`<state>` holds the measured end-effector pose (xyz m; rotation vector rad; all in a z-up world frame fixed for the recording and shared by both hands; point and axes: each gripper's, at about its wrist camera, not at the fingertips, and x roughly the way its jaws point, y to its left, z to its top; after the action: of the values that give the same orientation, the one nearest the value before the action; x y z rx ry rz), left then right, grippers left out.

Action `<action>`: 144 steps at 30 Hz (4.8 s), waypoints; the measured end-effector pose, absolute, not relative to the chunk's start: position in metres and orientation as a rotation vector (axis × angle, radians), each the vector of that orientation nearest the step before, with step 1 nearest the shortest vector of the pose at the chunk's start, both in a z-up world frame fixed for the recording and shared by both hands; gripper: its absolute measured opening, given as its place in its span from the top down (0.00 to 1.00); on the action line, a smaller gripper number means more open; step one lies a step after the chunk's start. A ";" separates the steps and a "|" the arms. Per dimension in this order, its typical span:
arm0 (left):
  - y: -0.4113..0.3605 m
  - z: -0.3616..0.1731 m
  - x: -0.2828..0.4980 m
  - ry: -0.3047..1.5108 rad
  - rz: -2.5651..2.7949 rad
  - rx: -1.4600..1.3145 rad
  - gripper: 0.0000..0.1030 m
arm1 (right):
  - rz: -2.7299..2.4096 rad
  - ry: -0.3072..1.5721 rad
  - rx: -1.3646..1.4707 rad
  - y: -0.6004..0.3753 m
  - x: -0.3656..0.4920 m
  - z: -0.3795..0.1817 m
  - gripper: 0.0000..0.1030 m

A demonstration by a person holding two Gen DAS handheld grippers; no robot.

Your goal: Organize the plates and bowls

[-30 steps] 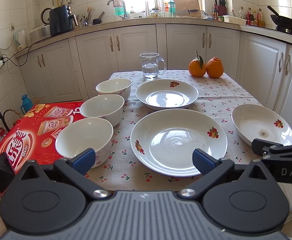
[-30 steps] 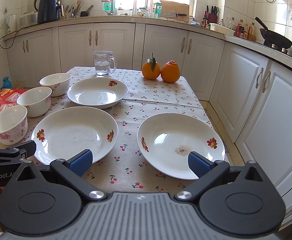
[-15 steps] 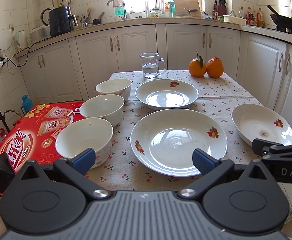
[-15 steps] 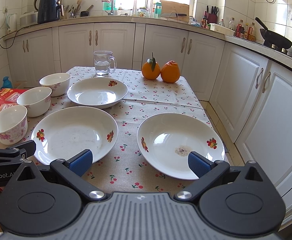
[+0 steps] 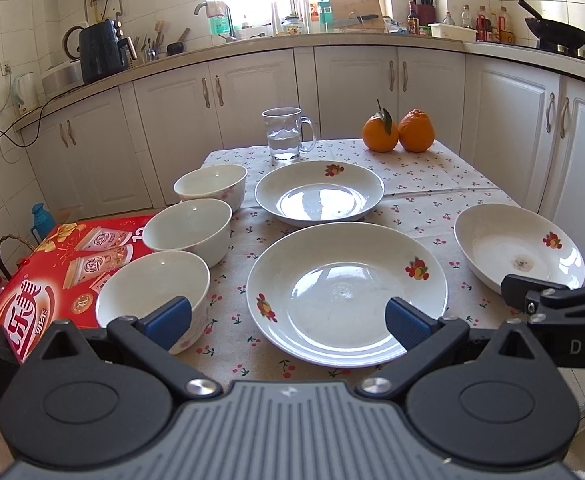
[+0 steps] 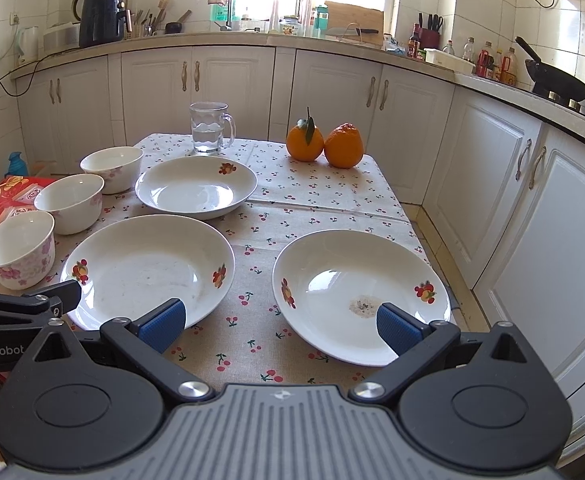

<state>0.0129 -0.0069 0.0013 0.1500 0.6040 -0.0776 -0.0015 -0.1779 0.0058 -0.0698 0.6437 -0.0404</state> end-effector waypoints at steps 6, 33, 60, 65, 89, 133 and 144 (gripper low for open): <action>-0.015 0.007 0.026 0.578 -0.108 0.188 0.01 | -0.029 0.640 -0.080 -0.190 0.007 0.007 0.00; -0.105 -0.001 0.122 0.683 -0.545 0.326 0.01 | 0.126 0.741 -0.067 -0.306 0.021 -0.052 0.00; -0.207 -0.054 0.207 0.956 -0.832 0.439 0.16 | 0.318 0.707 -0.089 -0.330 0.048 -0.086 0.02; -0.210 -0.056 0.213 0.973 -0.853 0.435 0.25 | 0.324 0.710 -0.094 -0.331 0.050 -0.085 0.03; -0.216 -0.058 0.232 0.973 -0.876 0.445 0.36 | 0.329 0.723 -0.138 -0.330 0.063 -0.080 0.03; -0.241 -0.059 0.292 0.917 -0.841 0.409 0.36 | 0.298 0.710 -0.147 -0.356 0.123 -0.083 0.03; -0.222 -0.036 0.276 0.857 -0.808 0.410 0.18 | 0.279 0.721 -0.121 -0.353 0.111 -0.074 0.00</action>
<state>0.2759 -0.2218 -0.0365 0.4095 0.8567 -0.8080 0.1107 -0.3533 -0.0744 -0.1207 0.7210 0.2791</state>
